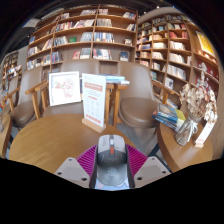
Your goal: Arrange mouse
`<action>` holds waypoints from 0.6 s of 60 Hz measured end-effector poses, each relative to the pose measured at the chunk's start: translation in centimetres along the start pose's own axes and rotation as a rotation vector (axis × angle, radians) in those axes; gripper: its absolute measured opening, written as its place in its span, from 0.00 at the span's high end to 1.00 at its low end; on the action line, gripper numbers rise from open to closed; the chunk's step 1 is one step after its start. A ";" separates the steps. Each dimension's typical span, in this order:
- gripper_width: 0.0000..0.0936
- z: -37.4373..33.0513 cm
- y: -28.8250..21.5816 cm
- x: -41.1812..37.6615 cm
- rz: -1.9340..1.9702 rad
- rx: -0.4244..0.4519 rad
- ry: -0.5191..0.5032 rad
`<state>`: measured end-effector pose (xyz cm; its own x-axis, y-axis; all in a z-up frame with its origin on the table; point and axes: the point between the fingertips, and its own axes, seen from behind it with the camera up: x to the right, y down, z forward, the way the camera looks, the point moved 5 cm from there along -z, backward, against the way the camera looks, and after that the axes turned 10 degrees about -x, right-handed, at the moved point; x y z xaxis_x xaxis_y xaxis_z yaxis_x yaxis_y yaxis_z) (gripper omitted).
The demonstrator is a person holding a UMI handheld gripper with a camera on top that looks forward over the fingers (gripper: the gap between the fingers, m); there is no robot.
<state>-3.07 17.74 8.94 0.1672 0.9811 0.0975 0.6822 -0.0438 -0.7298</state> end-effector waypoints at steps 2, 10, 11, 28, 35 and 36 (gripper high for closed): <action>0.54 0.8 1.0 1.0 0.004 -0.021 0.007; 0.52 3.7 4.3 2.8 0.028 -0.079 -0.021; 0.52 4.1 4.6 2.7 0.034 -0.084 -0.024; 0.13 2.8 4.8 4.7 0.084 -0.059 0.020; 0.09 -2.8 4.6 4.5 0.105 -0.020 0.011; 0.09 -3.9 4.8 4.5 0.104 -0.014 0.010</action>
<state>3.67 21.18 8.52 0.2449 0.9691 0.0290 0.6708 -0.1478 -0.7267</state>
